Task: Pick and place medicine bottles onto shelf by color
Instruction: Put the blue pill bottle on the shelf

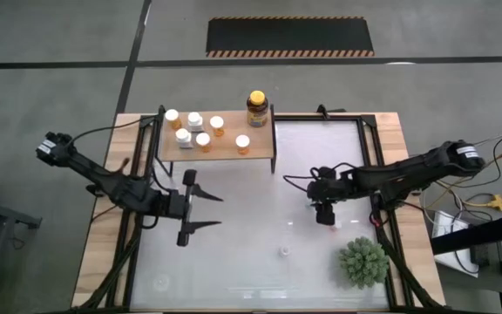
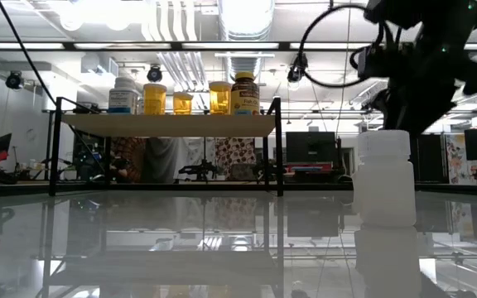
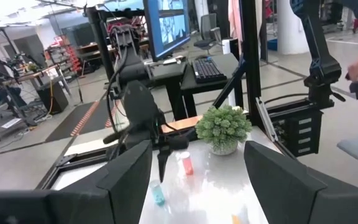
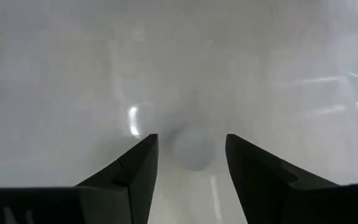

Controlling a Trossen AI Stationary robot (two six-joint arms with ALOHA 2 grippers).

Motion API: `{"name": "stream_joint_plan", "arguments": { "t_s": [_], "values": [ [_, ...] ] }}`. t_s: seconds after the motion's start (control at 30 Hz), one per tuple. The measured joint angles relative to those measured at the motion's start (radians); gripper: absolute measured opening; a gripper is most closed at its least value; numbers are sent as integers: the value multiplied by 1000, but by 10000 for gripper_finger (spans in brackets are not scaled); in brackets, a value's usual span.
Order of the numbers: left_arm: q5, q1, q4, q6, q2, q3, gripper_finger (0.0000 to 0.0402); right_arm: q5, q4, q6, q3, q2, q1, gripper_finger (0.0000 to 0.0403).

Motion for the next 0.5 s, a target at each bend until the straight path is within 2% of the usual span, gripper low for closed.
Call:
{"name": "stream_joint_plan", "arguments": {
  "t_s": [0.1, 0.33, 0.5],
  "values": [
    [-2, 0, 0, 0, -10, 0, 239, 46, 4, 7, -1, 30, 0, 180],
    [-3, 0, -1, 1, -22, 0, 239, 47, 5, 7, 2, 66, -2, 178],
    [-16, 0, -4, 8, -24, 0, 239, 46, 4, 8, 2, 68, -2, 154]
  ]
}}
